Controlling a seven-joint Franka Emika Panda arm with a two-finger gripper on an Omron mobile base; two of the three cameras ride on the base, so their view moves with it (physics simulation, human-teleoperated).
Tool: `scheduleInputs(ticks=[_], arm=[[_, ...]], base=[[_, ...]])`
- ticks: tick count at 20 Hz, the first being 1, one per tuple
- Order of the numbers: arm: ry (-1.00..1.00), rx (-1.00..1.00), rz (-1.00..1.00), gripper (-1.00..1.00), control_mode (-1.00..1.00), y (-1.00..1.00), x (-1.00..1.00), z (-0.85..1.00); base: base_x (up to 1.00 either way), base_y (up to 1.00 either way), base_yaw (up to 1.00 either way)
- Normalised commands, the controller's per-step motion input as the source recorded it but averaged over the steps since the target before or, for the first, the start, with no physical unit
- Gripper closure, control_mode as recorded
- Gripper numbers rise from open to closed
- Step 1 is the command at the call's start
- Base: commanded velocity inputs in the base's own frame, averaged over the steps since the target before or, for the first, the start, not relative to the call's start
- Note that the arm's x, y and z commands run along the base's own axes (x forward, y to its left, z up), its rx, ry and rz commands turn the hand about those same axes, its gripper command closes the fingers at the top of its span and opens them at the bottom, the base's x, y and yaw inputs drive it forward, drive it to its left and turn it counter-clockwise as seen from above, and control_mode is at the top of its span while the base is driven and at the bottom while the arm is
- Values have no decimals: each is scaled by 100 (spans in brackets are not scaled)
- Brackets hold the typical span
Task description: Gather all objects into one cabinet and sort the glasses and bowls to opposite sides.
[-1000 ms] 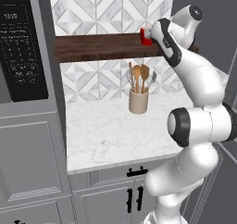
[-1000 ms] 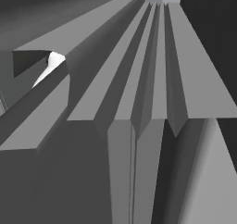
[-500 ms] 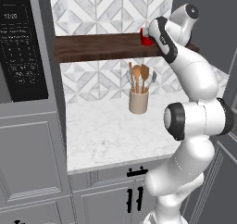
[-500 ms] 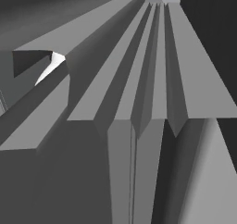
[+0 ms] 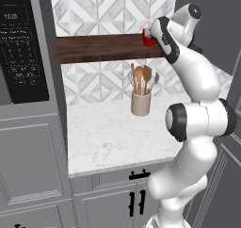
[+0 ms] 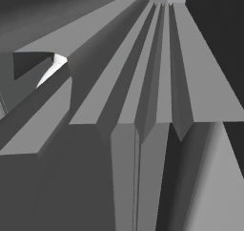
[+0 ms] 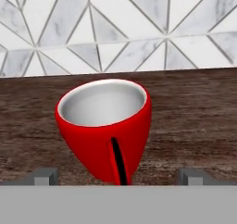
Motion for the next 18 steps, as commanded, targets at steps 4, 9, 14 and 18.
scheduleInputs(ticks=[4, 9, 14, 18], arm=[[0, 0, 0, -100, -100, 0, 25, -2], [0, 0, 0, -100, -100, 0, 33, 0], [0, 0, 0, 100, -100, 0, 6, -1], [0, 0, 0, 100, -100, 0, 0, -6]], base=[[0, 0, 0], [0, 0, 0], [0, 0, 0], [0, 0, 0]])
